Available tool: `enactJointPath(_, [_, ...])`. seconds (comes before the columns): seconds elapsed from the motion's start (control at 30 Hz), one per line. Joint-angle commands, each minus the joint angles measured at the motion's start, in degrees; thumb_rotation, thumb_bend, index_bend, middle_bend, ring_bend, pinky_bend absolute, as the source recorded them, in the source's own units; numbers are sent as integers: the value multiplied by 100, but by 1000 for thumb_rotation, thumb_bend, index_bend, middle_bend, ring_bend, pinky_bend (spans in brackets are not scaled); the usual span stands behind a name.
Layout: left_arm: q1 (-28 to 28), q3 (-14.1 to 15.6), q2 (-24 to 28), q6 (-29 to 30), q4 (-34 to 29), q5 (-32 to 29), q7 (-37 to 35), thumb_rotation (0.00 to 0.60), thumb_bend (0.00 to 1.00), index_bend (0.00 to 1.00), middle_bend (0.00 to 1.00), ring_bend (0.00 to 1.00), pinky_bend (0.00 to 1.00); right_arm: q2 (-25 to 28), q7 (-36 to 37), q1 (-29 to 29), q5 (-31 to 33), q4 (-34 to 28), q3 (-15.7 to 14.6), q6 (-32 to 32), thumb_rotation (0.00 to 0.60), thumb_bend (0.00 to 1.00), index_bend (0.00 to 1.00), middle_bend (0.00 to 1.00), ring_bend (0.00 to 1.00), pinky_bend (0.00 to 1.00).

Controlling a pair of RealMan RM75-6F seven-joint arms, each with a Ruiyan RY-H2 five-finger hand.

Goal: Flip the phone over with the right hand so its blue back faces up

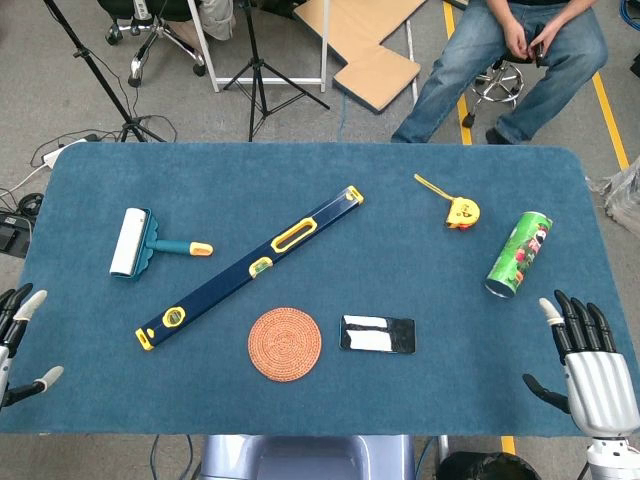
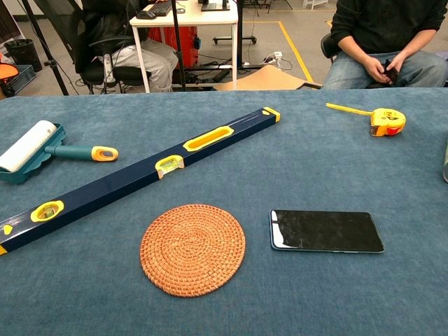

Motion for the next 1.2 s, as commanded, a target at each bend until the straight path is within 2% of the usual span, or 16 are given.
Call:
enactJointPath(0.03, [30,4,22,44,-1,20,-44,600,0,0,0,0,0,-11,-12,18,32,7,-15,-52,600,0,51,0,0,0])
enactJointPath(0.23, [23,17,10,-6,2,13,-9,600,0,0,0,0,0,-53,-30,68,46,18,-31,-166,600,0,51,0,0,0])
enactJointPath(0.33, [24,3,19,9,-55,17,25,600,0,0,0,0,0,-155,-93,257,142,4,-70,-591,600,0,52,0,0,0])
enactJointPath(0.43, [11,-25,8,-20,-78,-40,71,600,0,0,0,0,0,-291,-433,641,292,27,28,-1222,600,0,64,0,0,0])
enactJointPath(0.47, [-11,-43,-3,-79,-85,-101,110,600,0,0,0,0,0,-352,-607,873,420,-6,91,-1603,600,0,76,2,0,0])
enactJointPath(0.6, [-91,-123,-77,-261,-101,-315,307,600,0,0,0,0,0,-585,-935,1655,949,-141,333,-2808,600,0,115,74,0,0])
enactJointPath(0.77, [-137,-232,-196,-331,-127,-529,644,600,0,0,0,0,0,-1289,-1745,2522,1848,-10,641,-3801,600,0,171,132,0,0])
enactJointPath(0.87, [-146,-251,-209,-355,-135,-587,677,600,0,0,0,0,0,-1765,-2262,2814,2272,219,736,-3899,600,0,217,171,0,0])
enactJointPath(0.93, [-160,-258,-215,-391,-129,-620,688,600,0,0,0,0,0,-2170,-2882,3003,2638,446,749,-3810,600,0,227,182,0,0])
enactJointPath(1.2, [-239,-288,-202,-603,-83,-814,644,600,0,0,0,0,0,-3034,-4406,3551,3863,802,750,-3473,600,0,251,197,0,0])
